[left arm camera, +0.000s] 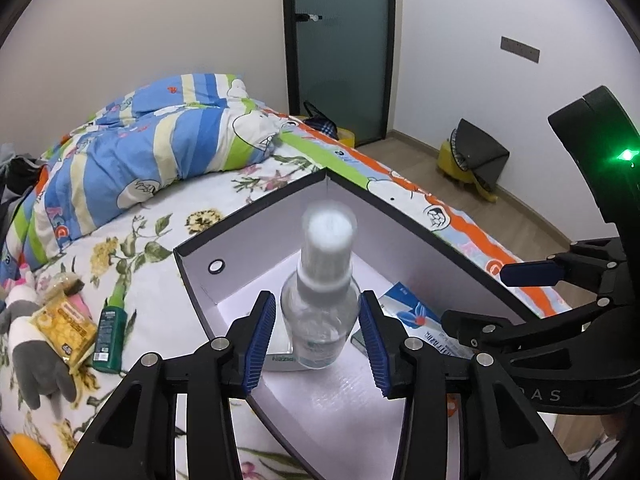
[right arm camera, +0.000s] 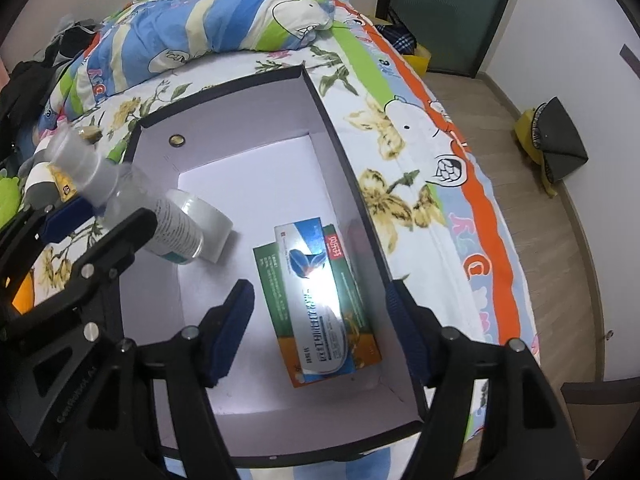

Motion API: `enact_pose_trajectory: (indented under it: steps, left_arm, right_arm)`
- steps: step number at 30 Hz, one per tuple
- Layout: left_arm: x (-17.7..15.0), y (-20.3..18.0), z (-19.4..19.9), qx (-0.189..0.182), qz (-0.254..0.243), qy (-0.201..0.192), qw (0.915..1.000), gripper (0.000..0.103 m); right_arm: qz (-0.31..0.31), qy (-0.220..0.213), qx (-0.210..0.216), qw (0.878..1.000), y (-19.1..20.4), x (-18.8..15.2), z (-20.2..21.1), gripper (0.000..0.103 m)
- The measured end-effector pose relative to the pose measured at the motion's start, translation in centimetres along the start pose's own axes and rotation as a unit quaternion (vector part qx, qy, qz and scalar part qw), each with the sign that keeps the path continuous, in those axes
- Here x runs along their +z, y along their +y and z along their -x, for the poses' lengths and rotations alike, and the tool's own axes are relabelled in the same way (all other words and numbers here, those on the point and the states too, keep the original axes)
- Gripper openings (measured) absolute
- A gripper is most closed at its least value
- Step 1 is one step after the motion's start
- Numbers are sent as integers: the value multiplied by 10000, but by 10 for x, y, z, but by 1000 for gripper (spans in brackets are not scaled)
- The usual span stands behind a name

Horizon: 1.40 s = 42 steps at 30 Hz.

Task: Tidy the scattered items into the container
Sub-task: 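Carry the spray bottle and ointment box into the open box and release both, then move both tools back toward the green spray bottle and snack bag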

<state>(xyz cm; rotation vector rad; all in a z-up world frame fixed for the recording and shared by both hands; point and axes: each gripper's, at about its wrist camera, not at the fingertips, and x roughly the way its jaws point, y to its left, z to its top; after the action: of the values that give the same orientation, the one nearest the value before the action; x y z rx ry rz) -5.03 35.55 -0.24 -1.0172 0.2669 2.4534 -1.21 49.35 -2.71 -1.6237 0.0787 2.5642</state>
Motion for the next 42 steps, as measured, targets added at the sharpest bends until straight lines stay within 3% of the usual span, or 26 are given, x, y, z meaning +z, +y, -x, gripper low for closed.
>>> enact_pose_trajectory:
  steps: [12, 25, 34, 42]
  left_arm:
    - [12, 5, 26, -140, 84, -209, 9996, 47]
    - [23, 11, 58, -76, 262, -478, 9985, 71]
    - [21, 16, 68, 50, 211, -512, 9985, 71]
    - [12, 42, 81, 350, 302, -526, 9975, 71]
  right_arm:
    - [-6, -179, -47, 9998, 4, 2, 28, 69]
    - [-46, -433, -147, 9989, 2, -1, 68, 69]
    - [-11, -516, -123, 9986, 6, -2, 80, 69]
    - [66, -558, -69, 9984, 24, 1, 86, 68]
